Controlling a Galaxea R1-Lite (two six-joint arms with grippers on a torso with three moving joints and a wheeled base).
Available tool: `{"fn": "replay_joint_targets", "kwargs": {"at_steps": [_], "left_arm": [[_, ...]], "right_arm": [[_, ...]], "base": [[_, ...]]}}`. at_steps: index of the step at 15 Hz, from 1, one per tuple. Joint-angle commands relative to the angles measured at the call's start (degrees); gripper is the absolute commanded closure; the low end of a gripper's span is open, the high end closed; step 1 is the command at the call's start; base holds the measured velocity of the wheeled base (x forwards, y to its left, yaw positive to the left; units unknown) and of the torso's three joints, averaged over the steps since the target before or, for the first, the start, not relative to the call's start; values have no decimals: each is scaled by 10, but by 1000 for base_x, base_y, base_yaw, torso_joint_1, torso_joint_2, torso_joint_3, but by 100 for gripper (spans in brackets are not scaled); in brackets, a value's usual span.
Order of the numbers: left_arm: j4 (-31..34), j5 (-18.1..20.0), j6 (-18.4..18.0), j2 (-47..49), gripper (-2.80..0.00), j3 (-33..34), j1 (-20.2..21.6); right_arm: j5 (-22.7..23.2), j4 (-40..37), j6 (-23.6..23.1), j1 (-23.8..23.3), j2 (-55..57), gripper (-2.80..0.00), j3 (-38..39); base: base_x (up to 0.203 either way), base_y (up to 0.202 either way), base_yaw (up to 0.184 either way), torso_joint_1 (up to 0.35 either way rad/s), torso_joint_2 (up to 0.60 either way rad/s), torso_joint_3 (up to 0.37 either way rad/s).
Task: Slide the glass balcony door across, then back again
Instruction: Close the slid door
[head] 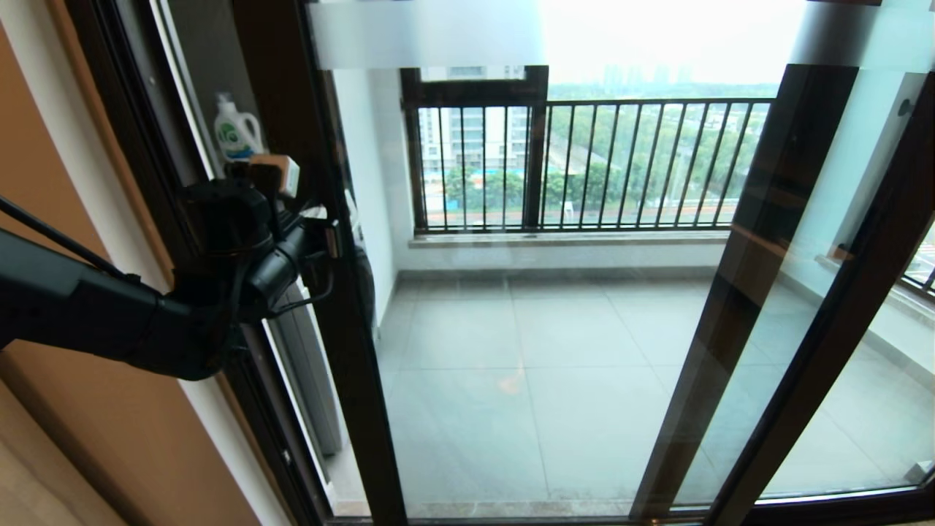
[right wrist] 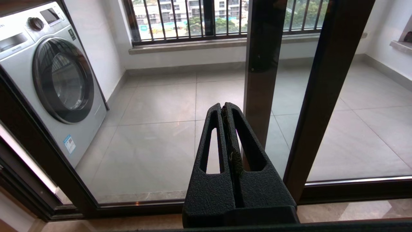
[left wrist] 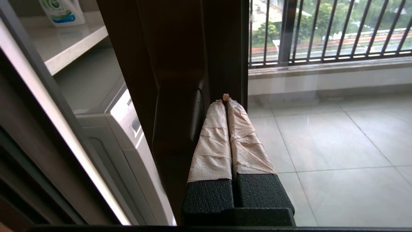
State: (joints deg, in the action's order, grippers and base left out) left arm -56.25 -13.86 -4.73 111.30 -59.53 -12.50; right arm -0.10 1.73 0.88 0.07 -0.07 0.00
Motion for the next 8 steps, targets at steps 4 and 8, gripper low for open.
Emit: {"fn": "replay_joint_targets", "kwargs": {"at_steps": [4, 8], "left_arm": [[-3, 22, 1, -12, 0, 32, 37], [-2, 38, 2, -20, 0, 33, 62]], "right_arm": [[0, 0, 0, 0, 1, 0, 7], [0, 0, 0, 0, 1, 0, 7]], "base": [[0, 0, 0, 0, 0, 0], [0, 0, 0, 0, 0, 0]]}}
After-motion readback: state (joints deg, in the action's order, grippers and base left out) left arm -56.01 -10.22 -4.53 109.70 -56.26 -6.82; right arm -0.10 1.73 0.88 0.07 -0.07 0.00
